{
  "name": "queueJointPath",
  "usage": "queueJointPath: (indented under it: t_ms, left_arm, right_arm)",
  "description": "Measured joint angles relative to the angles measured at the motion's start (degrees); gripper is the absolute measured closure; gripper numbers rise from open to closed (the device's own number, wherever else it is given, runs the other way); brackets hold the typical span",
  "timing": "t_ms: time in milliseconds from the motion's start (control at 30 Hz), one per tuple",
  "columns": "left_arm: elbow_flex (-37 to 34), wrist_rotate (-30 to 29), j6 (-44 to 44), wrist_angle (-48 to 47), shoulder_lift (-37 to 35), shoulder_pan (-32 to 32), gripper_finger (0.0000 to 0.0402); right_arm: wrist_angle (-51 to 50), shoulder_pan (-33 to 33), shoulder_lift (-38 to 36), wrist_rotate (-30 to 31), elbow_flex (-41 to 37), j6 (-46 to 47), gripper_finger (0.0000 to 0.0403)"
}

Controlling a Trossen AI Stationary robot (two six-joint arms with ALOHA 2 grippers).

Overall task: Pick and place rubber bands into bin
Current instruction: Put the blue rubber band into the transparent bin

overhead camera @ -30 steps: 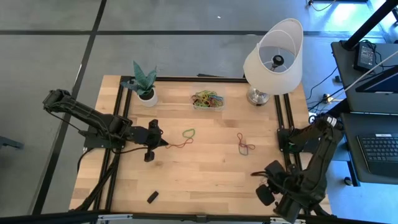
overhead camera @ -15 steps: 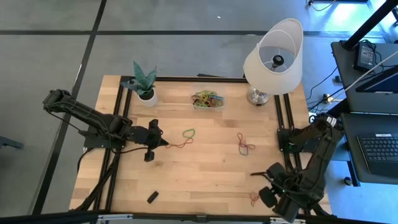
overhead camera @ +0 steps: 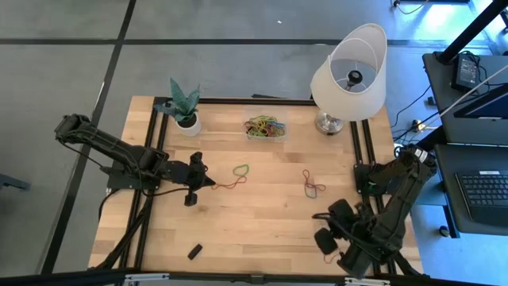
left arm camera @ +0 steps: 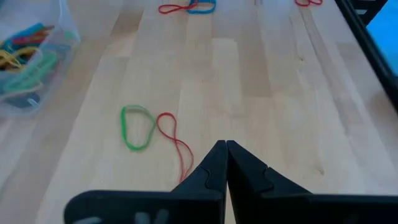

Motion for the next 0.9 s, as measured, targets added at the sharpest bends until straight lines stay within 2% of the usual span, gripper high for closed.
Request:
queueJointPath:
  t_ms: [133,300,400,533,633,800,900]
  left_arm:
    - [0.0,-1.1,4.6,0.0,0.0,0.0,0.0399]
    - [0.0,-1.0,6.2,0.5,0.0,0.0,0.0399]
    - [0.0,-1.2,6.2,0.5,0.0,0.0,0.0399]
    - [0.0,-1.2,6.2,1.7,0.0,0.1,0.04]
    - [0.0,-1.2,6.1,2.1,0.0,1.1,0.0399]
    - [0.0,-1.2,5.9,2.0,0.0,4.1,0.04]
    - [0.0,-1.2,6.6,2.0,0.0,6.4,0.0399]
  right_arm:
    - [-0.5,-3.1,0.0,9.9,0.0,-1.7,0.0403]
    - [1.1,-10.4,0.0,12.6,0.0,-9.0,0.0403]
    - [4.9,-16.0,0.0,12.6,0.0,-18.8,0.0403]
    - [14.4,-24.4,0.0,12.6,0.0,-37.5,0.0403]
    - [22.7,-31.6,0.0,10.8,0.0,-52.2,0.0403]
    - [33.5,-45.1,0.0,2.4,0.0,-73.7,0.0403]
    - [38.6,-52.8,0.0,-2.4,0.0,-83.4,0.0403]
